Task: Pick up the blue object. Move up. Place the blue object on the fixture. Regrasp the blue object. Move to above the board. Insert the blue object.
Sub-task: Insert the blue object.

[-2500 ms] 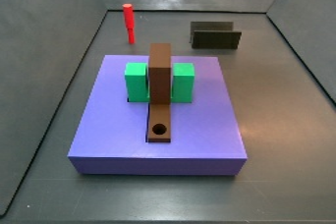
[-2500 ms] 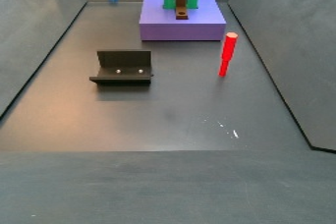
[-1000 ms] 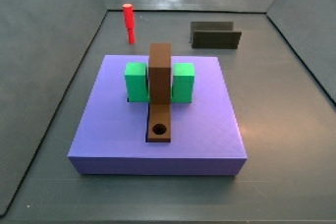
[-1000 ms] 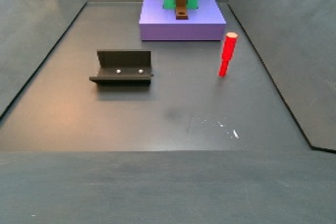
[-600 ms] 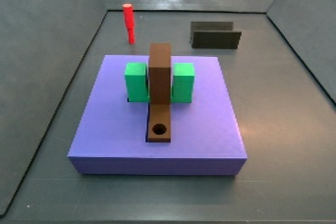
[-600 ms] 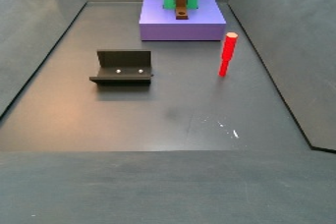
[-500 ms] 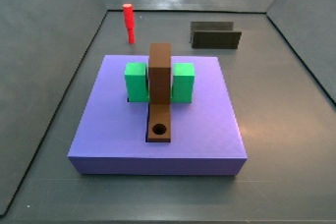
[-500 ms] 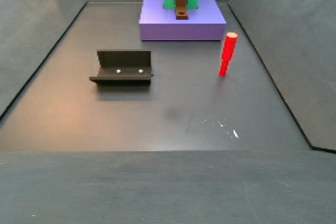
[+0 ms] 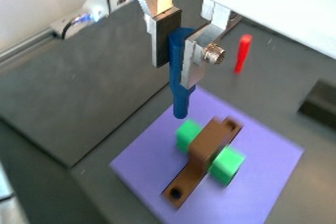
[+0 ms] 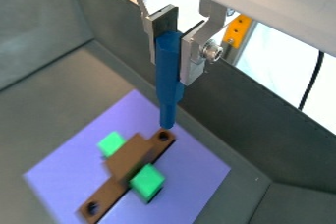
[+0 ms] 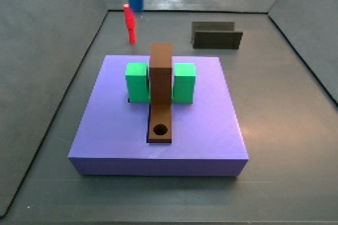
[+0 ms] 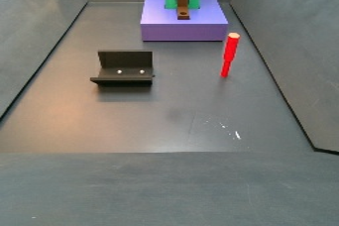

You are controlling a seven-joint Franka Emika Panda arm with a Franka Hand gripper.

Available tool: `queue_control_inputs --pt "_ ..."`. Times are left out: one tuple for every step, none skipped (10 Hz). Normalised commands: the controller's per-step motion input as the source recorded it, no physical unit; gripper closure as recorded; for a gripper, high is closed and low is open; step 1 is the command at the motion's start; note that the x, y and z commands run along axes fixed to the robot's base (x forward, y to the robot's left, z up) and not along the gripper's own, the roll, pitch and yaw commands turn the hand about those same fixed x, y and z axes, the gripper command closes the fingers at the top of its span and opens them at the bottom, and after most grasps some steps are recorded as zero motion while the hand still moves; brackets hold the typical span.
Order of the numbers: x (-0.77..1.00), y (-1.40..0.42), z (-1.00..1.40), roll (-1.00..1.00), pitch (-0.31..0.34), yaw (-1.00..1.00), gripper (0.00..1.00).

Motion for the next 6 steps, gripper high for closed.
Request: queue_control_inputs --pt "0.09 -0.43 -1.00 0.00 -0.003 -0.02 1.00" --pt "0.02 -0.33 -1.00 0.00 -0.033 0.00 1.00" --pt "0.33 0.00 -1.00 0.02 0.000 0.00 1.00" --pt "0.21 0.11 -0.83 0.23 0.000 0.00 1.00" --pt "0.00 0.13 -0.83 0.24 -0.060 0.00 1.00" --pt "0.00 0.00 -0.56 0.00 -0.010 0.11 1.00"
